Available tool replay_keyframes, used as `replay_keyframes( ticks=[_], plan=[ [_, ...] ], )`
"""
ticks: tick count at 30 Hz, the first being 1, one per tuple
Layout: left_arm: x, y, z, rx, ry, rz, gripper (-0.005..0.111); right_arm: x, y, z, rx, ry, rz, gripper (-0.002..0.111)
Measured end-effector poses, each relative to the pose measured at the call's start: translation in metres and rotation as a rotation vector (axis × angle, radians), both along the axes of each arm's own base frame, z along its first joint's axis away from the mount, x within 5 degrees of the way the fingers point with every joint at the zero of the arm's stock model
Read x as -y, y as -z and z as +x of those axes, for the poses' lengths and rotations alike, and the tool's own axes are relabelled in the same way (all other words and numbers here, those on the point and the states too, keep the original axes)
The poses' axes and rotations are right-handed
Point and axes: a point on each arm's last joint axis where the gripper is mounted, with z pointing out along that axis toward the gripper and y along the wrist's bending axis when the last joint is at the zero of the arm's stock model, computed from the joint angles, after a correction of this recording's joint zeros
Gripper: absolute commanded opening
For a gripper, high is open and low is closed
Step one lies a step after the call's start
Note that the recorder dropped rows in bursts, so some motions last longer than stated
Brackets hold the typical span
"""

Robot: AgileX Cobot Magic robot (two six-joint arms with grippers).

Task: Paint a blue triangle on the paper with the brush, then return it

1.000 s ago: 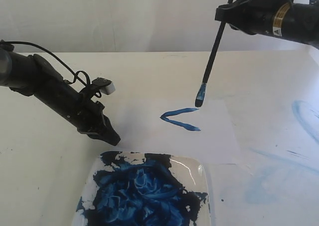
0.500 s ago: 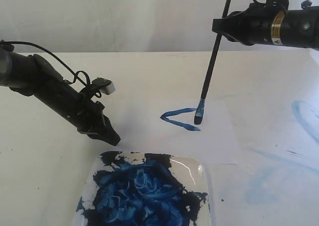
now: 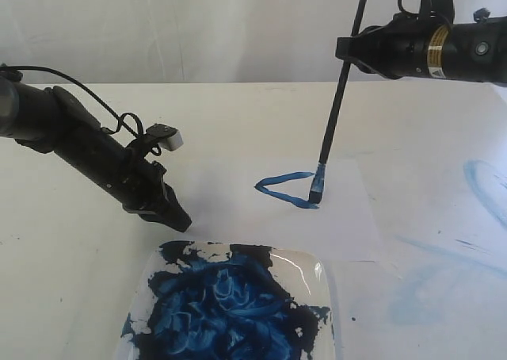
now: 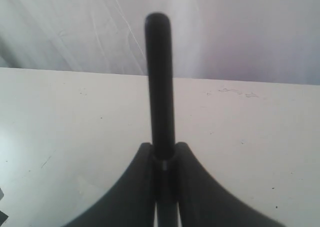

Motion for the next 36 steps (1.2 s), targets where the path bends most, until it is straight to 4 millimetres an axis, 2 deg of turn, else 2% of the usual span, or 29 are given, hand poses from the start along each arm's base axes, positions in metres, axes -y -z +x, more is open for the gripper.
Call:
replay_keyframes(
  ticks=[14,30,36],
  plan=[
    [0.0,0.0,0.0,0.0,0.0,0.0,0.0,0.0,0.016,0.01,-0.019,0.039,0.04,0.0],
    [0.0,0.0,0.0,0.0,0.0,0.0,0.0,0.002,0.008,0.015,0.104,0.079,0.038,0.0],
    [0.0,0.0,0.0,0.001,-0.001,0.001,0.0,0.003,0.013,0.019,0.121,0.09,0.041,0.0]
  ],
)
